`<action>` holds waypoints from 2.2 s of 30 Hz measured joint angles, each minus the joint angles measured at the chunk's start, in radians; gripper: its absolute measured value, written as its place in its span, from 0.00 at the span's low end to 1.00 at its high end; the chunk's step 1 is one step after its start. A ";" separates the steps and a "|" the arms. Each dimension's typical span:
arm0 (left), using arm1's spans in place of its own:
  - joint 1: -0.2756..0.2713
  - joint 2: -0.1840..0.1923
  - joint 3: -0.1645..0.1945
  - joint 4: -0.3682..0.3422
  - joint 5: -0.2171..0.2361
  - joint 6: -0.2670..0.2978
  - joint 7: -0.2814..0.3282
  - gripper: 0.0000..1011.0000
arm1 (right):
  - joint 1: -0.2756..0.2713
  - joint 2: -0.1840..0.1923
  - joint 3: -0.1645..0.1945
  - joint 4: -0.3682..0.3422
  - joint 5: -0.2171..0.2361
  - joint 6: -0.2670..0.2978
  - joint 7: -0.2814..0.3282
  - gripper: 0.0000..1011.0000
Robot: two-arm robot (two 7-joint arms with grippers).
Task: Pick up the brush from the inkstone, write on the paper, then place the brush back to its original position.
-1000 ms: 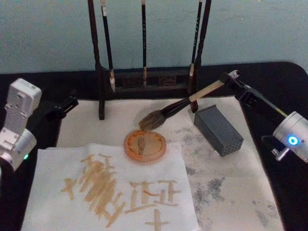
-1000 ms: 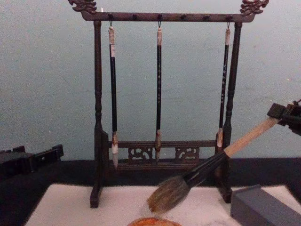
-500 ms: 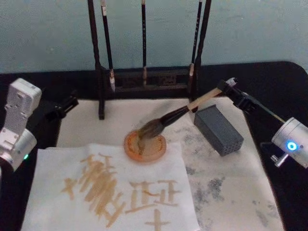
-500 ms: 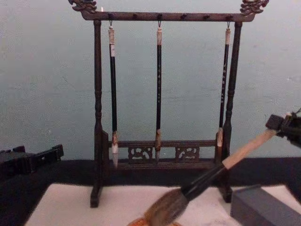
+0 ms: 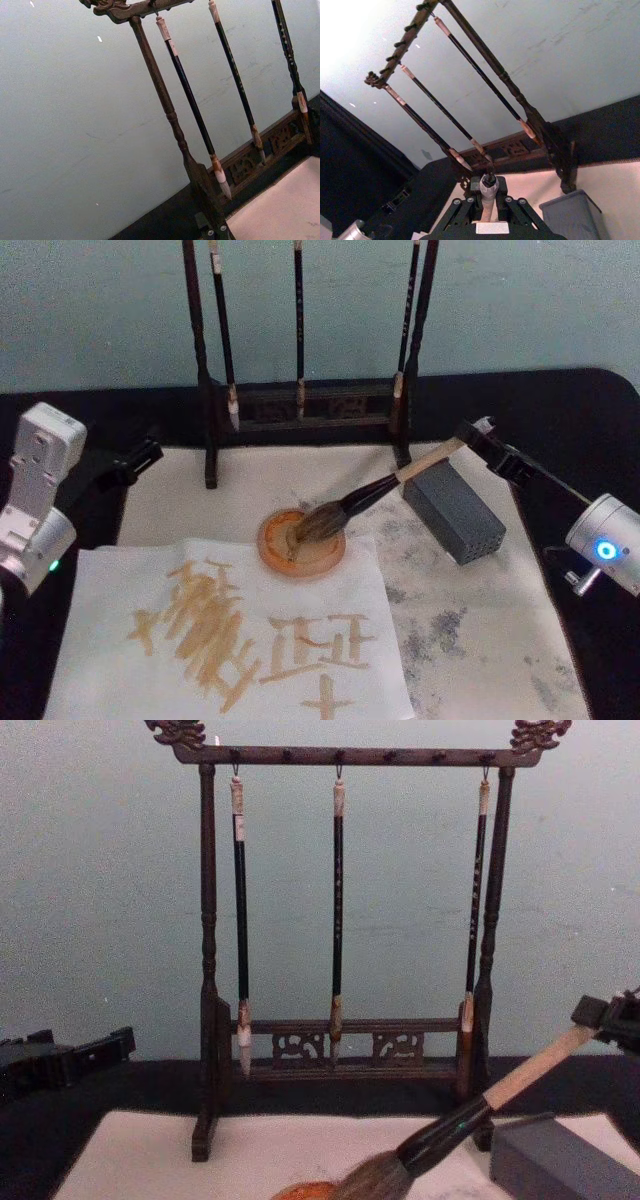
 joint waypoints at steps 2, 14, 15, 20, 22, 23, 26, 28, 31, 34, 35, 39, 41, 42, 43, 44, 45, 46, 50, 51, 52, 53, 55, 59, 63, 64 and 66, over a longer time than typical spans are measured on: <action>0.000 0.000 0.000 0.000 0.000 0.000 0.000 0.99 | 0.000 0.002 -0.001 0.001 0.001 0.002 -0.009 0.17; 0.000 0.000 0.000 0.000 0.000 0.000 0.000 0.99 | 0.017 0.003 -0.011 0.024 0.014 0.030 -0.065 0.17; 0.000 0.000 0.000 0.000 0.000 0.000 0.000 0.99 | 0.017 0.003 -0.011 0.024 0.014 0.030 -0.065 0.17; 0.000 0.000 0.000 0.000 0.000 0.000 0.000 0.99 | 0.017 0.003 -0.011 0.024 0.014 0.030 -0.063 0.17; 0.000 0.000 0.000 0.000 0.000 0.000 0.000 0.99 | 0.017 0.003 -0.010 0.024 0.014 0.030 -0.062 0.17; 0.000 0.000 0.000 0.000 0.000 0.000 0.000 0.99 | 0.017 0.003 -0.010 0.024 0.014 0.030 -0.062 0.17; 0.000 0.000 0.000 0.000 0.000 0.000 0.000 0.99 | 0.016 0.002 -0.010 0.024 0.014 0.029 -0.060 0.17; 0.000 0.000 0.000 0.000 0.000 0.000 0.000 0.99 | 0.016 0.002 -0.010 0.024 0.014 0.029 -0.060 0.17; 0.000 0.000 0.000 0.000 0.000 0.000 0.000 0.99 | 0.016 0.002 -0.010 0.024 0.014 0.029 -0.059 0.24; 0.000 0.000 0.000 0.000 0.000 0.000 0.000 0.99 | 0.015 0.002 -0.010 0.022 0.013 0.028 -0.058 0.33; 0.000 0.000 0.000 0.000 0.000 0.000 0.000 0.99 | 0.015 0.004 -0.010 0.021 0.013 0.028 -0.058 0.35; 0.000 0.000 0.000 0.000 0.000 0.000 0.000 0.99 | 0.014 0.012 -0.011 0.015 0.007 0.026 -0.067 0.49; 0.000 0.000 0.000 0.000 0.000 0.000 0.000 0.99 | 0.014 0.016 -0.012 0.011 0.001 0.026 -0.077 0.56; 0.000 0.000 0.000 0.000 0.000 0.000 0.000 0.99 | 0.013 0.018 -0.012 0.009 -0.002 0.027 -0.080 0.62; 0.000 0.000 0.000 0.000 0.000 0.000 0.000 0.99 | 0.013 0.021 -0.013 0.006 -0.006 0.027 -0.084 0.62; 0.000 0.000 0.000 0.000 0.000 0.000 0.000 0.99 | 0.012 0.025 -0.015 0.002 -0.014 0.028 -0.091 0.66; 0.000 0.000 0.000 0.000 0.000 0.000 0.000 0.99 | 0.012 0.027 -0.015 0.000 -0.018 0.029 -0.094 0.68; 0.000 0.000 0.000 0.000 0.000 0.000 0.000 0.99 | 0.012 0.032 -0.017 -0.005 -0.025 0.030 -0.099 0.74; 0.000 0.000 0.000 0.000 0.000 0.000 0.000 0.99 | 0.015 0.046 -0.024 -0.016 -0.053 0.042 -0.115 0.86; 0.000 0.000 0.000 0.000 0.000 0.000 0.000 0.99 | 0.016 0.048 -0.025 -0.018 -0.057 0.044 -0.117 0.89; 0.000 0.000 0.000 0.000 0.000 0.000 0.000 0.99 | 0.018 0.054 -0.027 -0.023 -0.069 0.050 -0.124 0.90; 0.000 0.000 0.000 0.000 0.000 0.000 0.000 0.99 | 0.019 0.056 -0.029 -0.025 -0.075 0.052 -0.127 0.92; 0.000 0.000 0.000 0.000 0.000 0.000 0.000 0.99 | 0.022 0.065 -0.031 -0.032 -0.094 0.061 -0.136 0.98; 0.000 0.000 0.000 0.000 0.000 0.000 0.000 0.99 | 0.021 0.075 -0.031 -0.044 -0.119 0.073 -0.150 1.00; 0.000 0.000 0.000 0.000 0.000 0.000 0.000 0.99 | 0.016 0.086 -0.026 -0.057 -0.141 0.083 -0.163 1.00; 0.000 0.000 0.000 0.000 0.000 0.000 0.000 0.99 | 0.015 0.088 -0.024 -0.060 -0.145 0.084 -0.166 1.00; 0.000 0.000 0.000 0.000 0.000 0.000 0.000 0.99 | 0.010 0.093 -0.019 -0.067 -0.157 0.089 -0.171 1.00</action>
